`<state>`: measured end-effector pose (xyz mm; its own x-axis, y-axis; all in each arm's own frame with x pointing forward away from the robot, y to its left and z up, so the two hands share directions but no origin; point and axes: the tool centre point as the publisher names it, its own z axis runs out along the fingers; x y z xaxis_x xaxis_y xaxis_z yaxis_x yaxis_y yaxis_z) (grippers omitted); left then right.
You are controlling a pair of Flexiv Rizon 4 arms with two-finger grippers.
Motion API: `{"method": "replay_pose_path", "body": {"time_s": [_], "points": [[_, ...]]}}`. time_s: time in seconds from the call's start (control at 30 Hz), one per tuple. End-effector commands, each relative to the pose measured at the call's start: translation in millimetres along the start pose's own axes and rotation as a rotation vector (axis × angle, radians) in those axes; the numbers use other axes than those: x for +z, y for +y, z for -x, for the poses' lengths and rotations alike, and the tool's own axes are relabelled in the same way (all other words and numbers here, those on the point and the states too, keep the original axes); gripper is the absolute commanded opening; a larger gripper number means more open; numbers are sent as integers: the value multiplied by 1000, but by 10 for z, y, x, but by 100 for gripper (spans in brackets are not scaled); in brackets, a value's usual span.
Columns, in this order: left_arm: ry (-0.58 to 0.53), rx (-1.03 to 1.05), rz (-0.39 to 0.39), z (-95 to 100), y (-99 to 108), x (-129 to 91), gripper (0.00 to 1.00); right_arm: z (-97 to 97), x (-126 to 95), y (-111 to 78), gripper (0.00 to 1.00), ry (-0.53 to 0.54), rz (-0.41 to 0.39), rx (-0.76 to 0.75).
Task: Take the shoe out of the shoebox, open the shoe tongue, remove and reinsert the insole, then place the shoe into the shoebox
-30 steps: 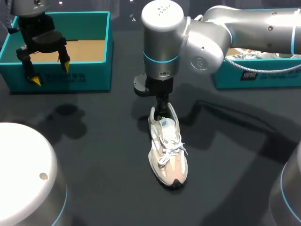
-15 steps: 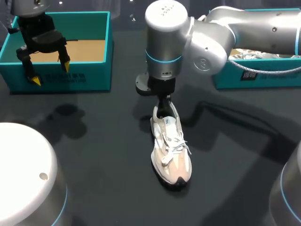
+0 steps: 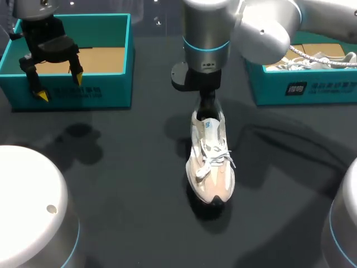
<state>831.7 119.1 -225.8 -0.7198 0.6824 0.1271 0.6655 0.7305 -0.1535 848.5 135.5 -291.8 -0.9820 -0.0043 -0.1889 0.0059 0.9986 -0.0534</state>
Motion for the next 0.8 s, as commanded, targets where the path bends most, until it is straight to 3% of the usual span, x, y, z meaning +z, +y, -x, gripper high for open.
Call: {"method": "replay_pose_path", "body": {"time_s": [0.03, 0.4, 0.53, 0.8], "points": [[-1, 1, 3, -15, -4, -1, 100, -33, -224, -76, 0, -7, 7, -1], [-1, 1, 3, -15, -4, -1, 100, -20, -258, -108, 0, -15, 10, 7], [-1, 1, 3, -15, -4, -1, 100, 194, -500, -356, 0, -56, -27, 56], [-1, 1, 3, -15, -4, -1, 100, 753, -974, -889, 0, -93, -96, 19]]}}
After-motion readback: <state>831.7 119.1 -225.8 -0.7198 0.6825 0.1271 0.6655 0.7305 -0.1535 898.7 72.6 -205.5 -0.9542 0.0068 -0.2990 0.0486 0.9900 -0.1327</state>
